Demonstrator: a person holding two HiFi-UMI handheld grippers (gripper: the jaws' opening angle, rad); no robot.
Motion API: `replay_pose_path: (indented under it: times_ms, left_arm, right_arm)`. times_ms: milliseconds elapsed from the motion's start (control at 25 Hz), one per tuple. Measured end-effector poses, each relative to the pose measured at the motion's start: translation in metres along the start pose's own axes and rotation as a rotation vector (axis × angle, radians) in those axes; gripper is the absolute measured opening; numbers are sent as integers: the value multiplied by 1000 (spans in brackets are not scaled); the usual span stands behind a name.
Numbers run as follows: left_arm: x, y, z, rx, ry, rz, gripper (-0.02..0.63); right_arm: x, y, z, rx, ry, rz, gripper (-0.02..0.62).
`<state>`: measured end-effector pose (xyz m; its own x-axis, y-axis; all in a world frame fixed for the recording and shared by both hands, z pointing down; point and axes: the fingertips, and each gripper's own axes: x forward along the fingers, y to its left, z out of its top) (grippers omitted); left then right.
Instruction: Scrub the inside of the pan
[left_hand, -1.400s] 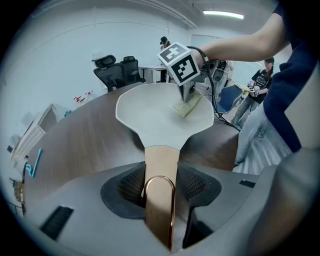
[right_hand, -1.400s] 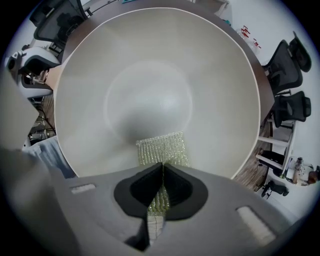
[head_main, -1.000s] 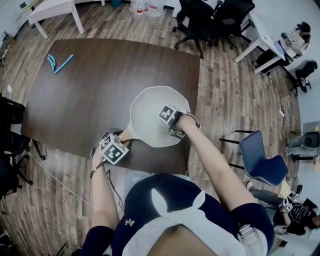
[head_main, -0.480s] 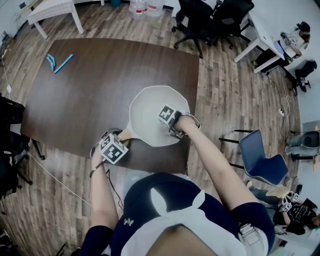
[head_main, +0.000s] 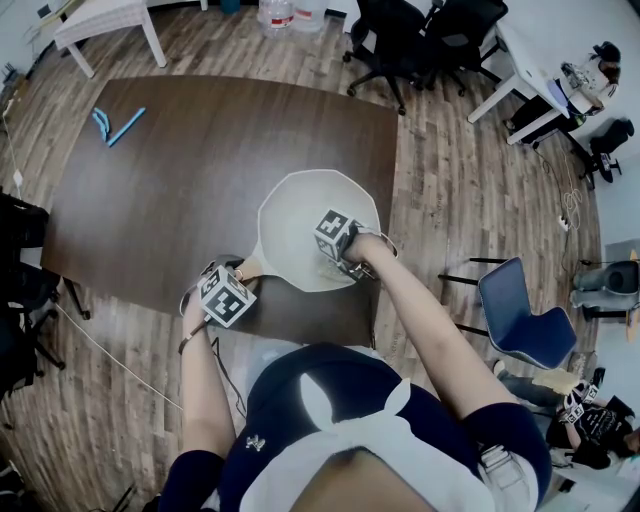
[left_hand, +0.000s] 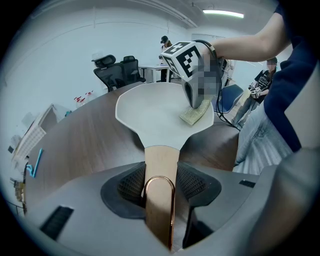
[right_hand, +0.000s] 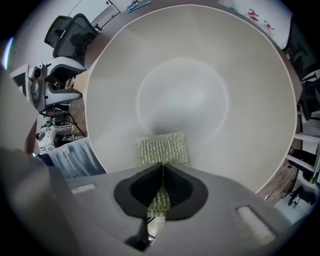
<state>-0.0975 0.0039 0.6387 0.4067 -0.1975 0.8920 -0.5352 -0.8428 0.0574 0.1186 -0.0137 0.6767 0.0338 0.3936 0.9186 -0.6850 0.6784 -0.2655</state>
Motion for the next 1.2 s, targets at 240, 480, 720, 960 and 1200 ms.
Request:
replay_pose_path:
  times_ms: [240,480,720,960,1200]
  left_arm:
    - [-1,1,0,0,-3,1,193]
    - [-1,1,5,2,5,-1,193]
    - [3,1,11,6,6,3,193]
    - [-1,1,4,1,10,-7,193]
    - [0,-2,1,4,20,-10,193]
  right_arm:
    - [-4,8,-1,11,-1,41,9]
    - [-4,26,5,24,-48,165,9]
    - [-3,34,11,31,-92,245,9]
    - [-2,49,23,57,-143,317,9]
    - [-2,68,38,40,-210,368,9]
